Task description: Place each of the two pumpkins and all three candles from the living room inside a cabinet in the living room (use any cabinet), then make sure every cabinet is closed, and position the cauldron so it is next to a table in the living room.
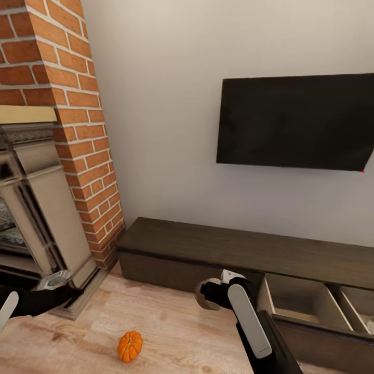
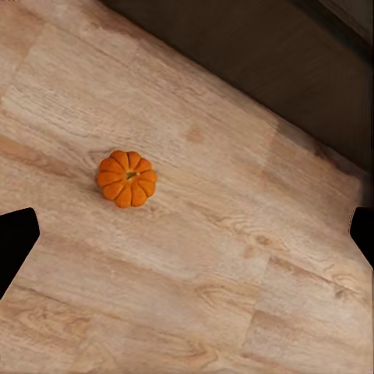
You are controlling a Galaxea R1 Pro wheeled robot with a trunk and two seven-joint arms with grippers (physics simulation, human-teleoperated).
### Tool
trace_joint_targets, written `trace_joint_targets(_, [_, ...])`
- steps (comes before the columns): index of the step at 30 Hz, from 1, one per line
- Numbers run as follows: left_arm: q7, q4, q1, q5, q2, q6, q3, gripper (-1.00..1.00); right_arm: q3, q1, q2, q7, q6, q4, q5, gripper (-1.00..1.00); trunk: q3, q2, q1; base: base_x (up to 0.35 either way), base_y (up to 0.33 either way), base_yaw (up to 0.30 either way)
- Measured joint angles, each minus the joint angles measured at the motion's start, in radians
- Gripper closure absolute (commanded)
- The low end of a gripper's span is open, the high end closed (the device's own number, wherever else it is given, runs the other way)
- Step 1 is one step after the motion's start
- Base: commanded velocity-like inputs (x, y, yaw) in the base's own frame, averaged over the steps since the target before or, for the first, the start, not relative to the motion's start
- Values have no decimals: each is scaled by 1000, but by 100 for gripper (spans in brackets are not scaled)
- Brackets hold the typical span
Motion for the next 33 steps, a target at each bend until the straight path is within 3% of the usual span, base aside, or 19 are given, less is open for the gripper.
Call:
trace_joint_targets(25, [-1, 0, 0, 3, -8, -6, -2, -100, -3, 0, -3, -1, -1, 10, 3, 100, -6, 0, 0, 0, 0, -277])
trace_joint_targets(33, [-1, 0, 0, 2, -8, -7, -2, -100, -53, 0, -3, 0, -1, 39, 3, 100, -11, 0, 0, 0, 0, -265])
